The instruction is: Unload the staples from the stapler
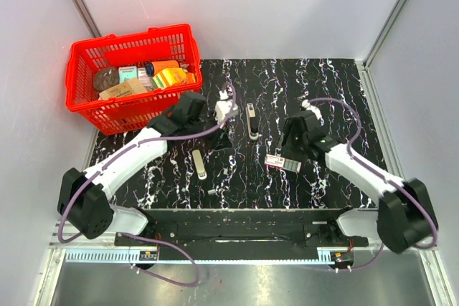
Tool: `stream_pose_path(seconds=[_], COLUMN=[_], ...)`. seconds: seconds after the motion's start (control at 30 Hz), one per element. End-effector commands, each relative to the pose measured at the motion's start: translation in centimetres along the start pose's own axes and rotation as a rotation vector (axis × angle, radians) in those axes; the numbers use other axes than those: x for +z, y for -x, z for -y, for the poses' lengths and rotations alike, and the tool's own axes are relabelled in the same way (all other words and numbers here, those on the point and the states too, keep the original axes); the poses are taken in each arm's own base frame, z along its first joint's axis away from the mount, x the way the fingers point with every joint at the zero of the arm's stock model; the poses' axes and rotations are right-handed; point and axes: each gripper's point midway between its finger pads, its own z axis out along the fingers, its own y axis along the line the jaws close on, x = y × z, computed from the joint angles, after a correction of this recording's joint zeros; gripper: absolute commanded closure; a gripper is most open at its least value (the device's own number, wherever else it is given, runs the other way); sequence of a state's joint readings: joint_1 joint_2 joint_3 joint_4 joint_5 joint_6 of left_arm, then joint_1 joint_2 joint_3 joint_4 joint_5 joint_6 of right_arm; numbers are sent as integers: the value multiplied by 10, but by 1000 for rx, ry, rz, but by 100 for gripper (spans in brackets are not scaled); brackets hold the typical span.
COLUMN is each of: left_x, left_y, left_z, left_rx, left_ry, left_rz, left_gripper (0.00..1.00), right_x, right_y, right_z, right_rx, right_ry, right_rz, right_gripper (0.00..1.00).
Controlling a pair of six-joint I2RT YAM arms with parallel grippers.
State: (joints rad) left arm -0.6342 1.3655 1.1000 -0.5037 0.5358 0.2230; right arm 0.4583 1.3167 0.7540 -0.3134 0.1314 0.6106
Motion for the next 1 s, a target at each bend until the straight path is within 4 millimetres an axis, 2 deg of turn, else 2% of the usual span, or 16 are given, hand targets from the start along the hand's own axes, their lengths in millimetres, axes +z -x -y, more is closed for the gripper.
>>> stream_pose_path(seconds=[0.0,0.1,0.17,0.27,0.33,0.43,0.53,0.57,0.67,0.8,0.9,0.97], left_x=[-40,-61,-69,-71,-66,-54,-43,-39,-30,-13,0,9], left_y=[83,107,116,116,106,77,28,12,-32,-82,-108,-117], left_z=[21,20,21,21,15,-4,-26,-28,-13,4,13,15], left_rx=[-110,-238,-292,-291,-270,-180,-92,-82,68,208,241,233], left_ry=[-186,-277,-332,-338,-285,-134,15,35,48,92,110,123], left_rz=[302,391,427,432,403,285,128,83,-68,-228,-315,-353], left_gripper=[77,75,74,74,73,72,69,64,47,37,33,32], right_x=[-77,-124,-145,-147,-141,-130,-120,-117,-106,-94,-91,-89], right_y=[71,83,84,83,79,74,69,67,63,60,61,62], right_z=[-61,-95,-111,-114,-110,-100,-90,-87,-79,-74,-74,-74], right_rx=[-46,-77,-91,-91,-95,-90,-94,-96,-109,-122,-122,-118], right_ry=[281,504,609,618,595,544,493,479,433,390,384,381], right_rz=[239,307,315,295,279,263,255,252,232,213,213,209], right_gripper=[35,34,34,34,34,34,34,34,31,27,25,25])
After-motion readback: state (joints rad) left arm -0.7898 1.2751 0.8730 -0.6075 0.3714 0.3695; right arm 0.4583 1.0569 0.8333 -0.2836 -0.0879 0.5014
